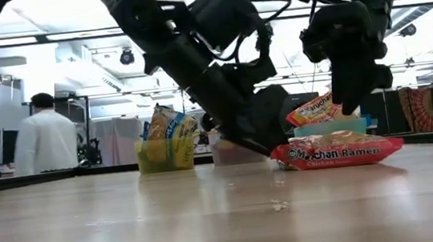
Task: Sort Maruchan noodles
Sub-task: Put the orange noodle into the green bin
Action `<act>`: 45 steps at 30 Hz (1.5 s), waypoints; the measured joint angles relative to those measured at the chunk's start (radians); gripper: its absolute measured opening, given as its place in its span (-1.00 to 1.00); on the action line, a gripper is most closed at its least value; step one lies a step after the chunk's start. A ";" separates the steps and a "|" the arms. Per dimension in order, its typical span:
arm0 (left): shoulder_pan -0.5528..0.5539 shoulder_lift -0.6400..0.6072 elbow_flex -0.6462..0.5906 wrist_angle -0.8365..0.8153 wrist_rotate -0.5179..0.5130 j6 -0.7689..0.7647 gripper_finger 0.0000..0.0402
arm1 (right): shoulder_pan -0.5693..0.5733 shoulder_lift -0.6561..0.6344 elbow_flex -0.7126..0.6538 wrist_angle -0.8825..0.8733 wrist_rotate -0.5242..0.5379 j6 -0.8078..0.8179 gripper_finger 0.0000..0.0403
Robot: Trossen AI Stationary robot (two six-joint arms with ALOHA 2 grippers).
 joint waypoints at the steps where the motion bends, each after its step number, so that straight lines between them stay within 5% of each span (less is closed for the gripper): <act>1: 0.011 0.000 0.000 0.005 0.000 0.007 0.37 | -0.013 -0.010 0.000 -0.006 -0.003 -0.006 -0.10; 13: 0.093 -0.002 -0.001 0.085 -0.032 0.095 0.37 | -0.030 -0.037 -0.057 -0.079 -0.002 -0.020 -0.11; 22: 0.032 -0.072 -0.002 -0.018 -0.035 0.027 0.37 | -0.022 -0.135 -0.147 -0.096 -0.054 -0.001 -0.20; 33: 0.015 -0.070 -0.017 0.018 -0.035 0.000 0.37 | -0.029 -0.286 -0.446 0.398 0.020 0.155 -0.23; 45: 0.018 -0.058 -0.016 0.102 0.096 0.003 0.37 | -0.143 -0.303 -0.628 0.645 0.018 0.203 -0.25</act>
